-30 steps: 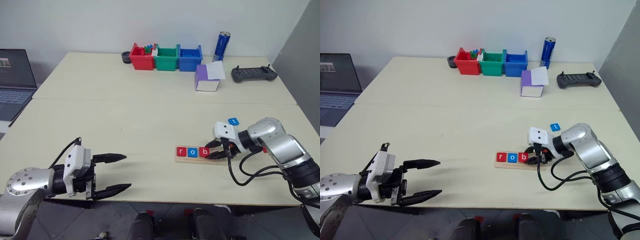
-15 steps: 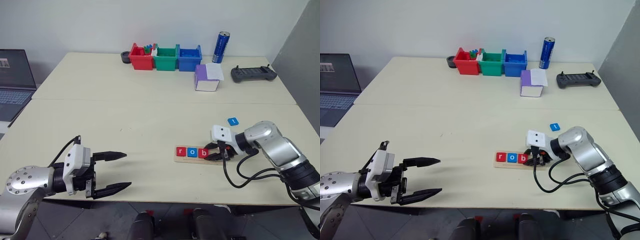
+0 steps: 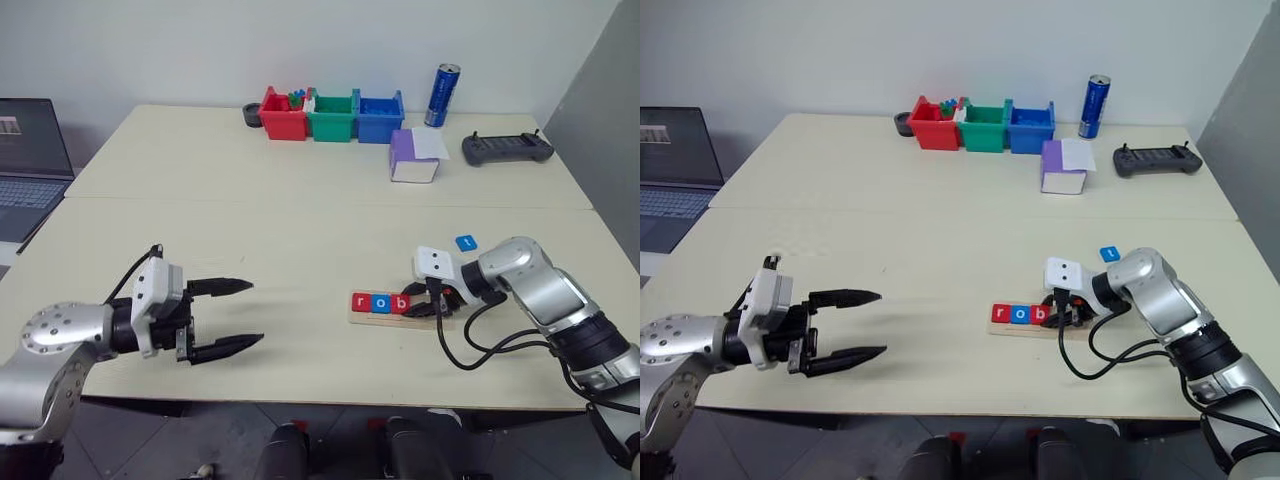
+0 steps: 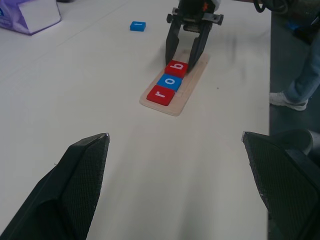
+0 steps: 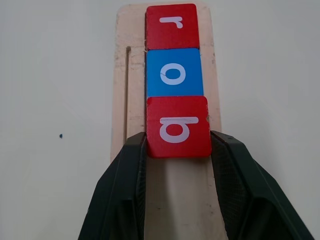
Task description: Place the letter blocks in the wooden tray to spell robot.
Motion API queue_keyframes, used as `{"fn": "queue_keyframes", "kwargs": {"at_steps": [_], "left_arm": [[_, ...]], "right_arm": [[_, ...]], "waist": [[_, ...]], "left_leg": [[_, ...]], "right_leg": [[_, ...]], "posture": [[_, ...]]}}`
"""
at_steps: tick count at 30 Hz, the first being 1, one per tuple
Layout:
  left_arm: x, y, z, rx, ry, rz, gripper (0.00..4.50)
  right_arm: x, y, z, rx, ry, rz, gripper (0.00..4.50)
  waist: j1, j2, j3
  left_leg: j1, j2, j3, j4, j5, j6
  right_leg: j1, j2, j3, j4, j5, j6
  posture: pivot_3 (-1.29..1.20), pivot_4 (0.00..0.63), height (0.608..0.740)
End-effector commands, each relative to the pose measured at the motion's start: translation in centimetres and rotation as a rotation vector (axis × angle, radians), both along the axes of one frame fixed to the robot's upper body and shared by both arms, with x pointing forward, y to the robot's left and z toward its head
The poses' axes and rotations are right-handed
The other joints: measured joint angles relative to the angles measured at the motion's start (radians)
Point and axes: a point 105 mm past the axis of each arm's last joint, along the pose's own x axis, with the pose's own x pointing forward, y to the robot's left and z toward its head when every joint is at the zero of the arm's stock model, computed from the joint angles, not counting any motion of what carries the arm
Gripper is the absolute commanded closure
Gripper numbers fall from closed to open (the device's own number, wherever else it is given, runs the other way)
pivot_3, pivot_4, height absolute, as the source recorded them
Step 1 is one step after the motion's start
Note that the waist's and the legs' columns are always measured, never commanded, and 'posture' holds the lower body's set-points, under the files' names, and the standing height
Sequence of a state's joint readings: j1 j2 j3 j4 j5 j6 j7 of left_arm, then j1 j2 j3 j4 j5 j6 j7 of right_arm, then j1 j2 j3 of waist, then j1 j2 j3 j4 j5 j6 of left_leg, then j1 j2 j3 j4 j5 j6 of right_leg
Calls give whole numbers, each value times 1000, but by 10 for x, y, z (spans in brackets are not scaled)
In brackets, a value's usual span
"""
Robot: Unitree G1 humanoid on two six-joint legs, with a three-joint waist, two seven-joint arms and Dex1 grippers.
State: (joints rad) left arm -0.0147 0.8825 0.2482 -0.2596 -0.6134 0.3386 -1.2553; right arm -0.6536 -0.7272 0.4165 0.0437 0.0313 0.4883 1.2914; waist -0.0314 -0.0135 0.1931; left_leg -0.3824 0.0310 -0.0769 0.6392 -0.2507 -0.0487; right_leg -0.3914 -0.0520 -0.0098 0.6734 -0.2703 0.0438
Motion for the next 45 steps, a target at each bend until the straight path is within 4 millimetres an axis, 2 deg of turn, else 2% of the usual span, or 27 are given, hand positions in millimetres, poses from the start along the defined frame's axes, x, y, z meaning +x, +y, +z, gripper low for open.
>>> {"fn": "queue_keyframes", "kwargs": {"at_steps": [1, 12, 45], "left_arm": [[2, 0, 3, 13, -3, -8, 0], [2, -2, 6, 15, -7, -9, 0], [0, -5, 9, 20, -7, 8, 0]], "right_arm": [[1, 4, 10, -2, -40, 29, 3034], [-4, 0, 7, -25, -31, 46, 3034], [-6, 10, 7, -18, -33, 58, 3034]], "waist": [[-1, 0, 0], [-1, 0, 0], [-1, 0, 0]], "left_leg": [[0, 0, 0, -1, 0, 0], [0, 0, 0, -6, 0, 0], [0, 0, 0, -8, 0, 0]], "right_leg": [[0, 0, 0, 0, 0, 0], [-3, 0, 0, 0, -1, -2], [-4, 0, 0, 0, -1, -2]], "posture": [[0, 150, 740], [0, 150, 740], [0, 150, 740]]}}
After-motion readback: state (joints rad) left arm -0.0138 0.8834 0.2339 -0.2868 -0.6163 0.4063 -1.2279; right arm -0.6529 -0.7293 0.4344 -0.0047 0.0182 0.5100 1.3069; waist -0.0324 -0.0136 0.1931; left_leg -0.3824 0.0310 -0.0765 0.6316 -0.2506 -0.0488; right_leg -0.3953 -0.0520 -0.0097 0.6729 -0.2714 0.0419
